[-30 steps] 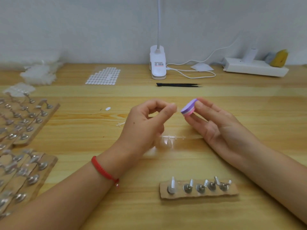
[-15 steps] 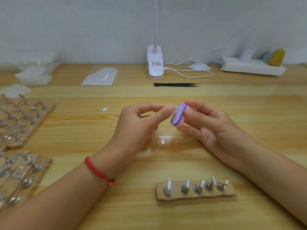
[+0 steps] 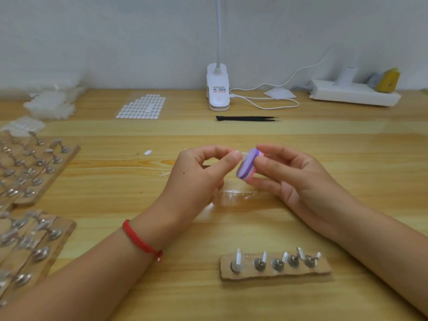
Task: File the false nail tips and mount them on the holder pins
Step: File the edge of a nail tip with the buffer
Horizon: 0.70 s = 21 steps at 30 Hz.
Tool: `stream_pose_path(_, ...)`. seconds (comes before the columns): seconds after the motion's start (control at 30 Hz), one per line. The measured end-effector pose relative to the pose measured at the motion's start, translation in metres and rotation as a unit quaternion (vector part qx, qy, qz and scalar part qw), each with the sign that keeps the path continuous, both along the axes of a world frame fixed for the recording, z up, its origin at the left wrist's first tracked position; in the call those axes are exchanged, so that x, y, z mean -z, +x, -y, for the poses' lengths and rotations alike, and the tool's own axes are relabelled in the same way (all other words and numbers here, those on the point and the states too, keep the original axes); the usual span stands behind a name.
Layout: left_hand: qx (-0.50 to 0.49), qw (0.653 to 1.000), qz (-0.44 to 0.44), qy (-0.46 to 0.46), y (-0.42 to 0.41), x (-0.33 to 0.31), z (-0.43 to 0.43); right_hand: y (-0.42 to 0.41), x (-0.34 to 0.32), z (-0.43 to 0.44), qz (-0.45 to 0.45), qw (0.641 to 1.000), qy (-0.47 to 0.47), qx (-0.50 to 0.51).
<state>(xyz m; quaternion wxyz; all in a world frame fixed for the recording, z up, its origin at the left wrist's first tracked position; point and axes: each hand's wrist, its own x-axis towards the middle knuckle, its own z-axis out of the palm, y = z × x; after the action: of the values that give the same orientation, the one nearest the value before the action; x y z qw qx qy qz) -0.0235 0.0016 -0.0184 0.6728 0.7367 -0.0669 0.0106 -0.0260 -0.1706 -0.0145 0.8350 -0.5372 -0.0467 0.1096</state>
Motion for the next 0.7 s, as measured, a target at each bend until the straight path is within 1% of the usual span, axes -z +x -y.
stream_pose_path(0.1, 0.006, 1.0, 0.004, 0.005, -0.0017, -0.0002, 0.0013, 0.0027, 0.0011, 0.0031, -0.025, 0.998, 0.046, 0.032)
stream_pose_path(0.23, 0.008, 1.0, 0.005, 0.002, -0.001, -0.0008, 0.0004, 0.0002, 0.001, -0.0009, 0.006, 1.0, -0.003, 0.004)
stream_pose_path(0.33, 0.021, 1.0, 0.004, 0.013, -0.0019, -0.001, 0.0005, 0.0024, 0.0012, 0.0023, -0.02, 0.998, 0.042, 0.037)
stream_pose_path(0.37, 0.023, 1.0, 0.005, 0.014, -0.0021, -0.0011, 0.0008, 0.0023, 0.0009, 0.003, -0.02, 0.998, 0.039, 0.038)
stream_pose_path(0.5, 0.046, 0.998, 0.018, 0.025, -0.0027, -0.0006, 0.0004, -0.0031, -0.0011, -0.0022, 0.015, 0.999, -0.042, -0.012)
stream_pose_path(0.53, 0.053, 0.998, 0.023, 0.033, -0.0034, -0.0008, 0.0005, -0.0026, -0.0009, -0.002, 0.013, 0.999, -0.041, -0.002)
stream_pose_path(0.63, 0.059, 0.997, 0.032, 0.048, -0.0048, -0.0016, 0.002, 0.0, -0.0005, 0.0013, -0.011, 0.999, 0.004, 0.041)
stream_pose_path(0.7, 0.047, 0.998, 0.028, 0.034, -0.0043, -0.0016, 0.002, -0.0017, -0.0021, -0.0002, -0.004, 1.0, -0.018, 0.014)
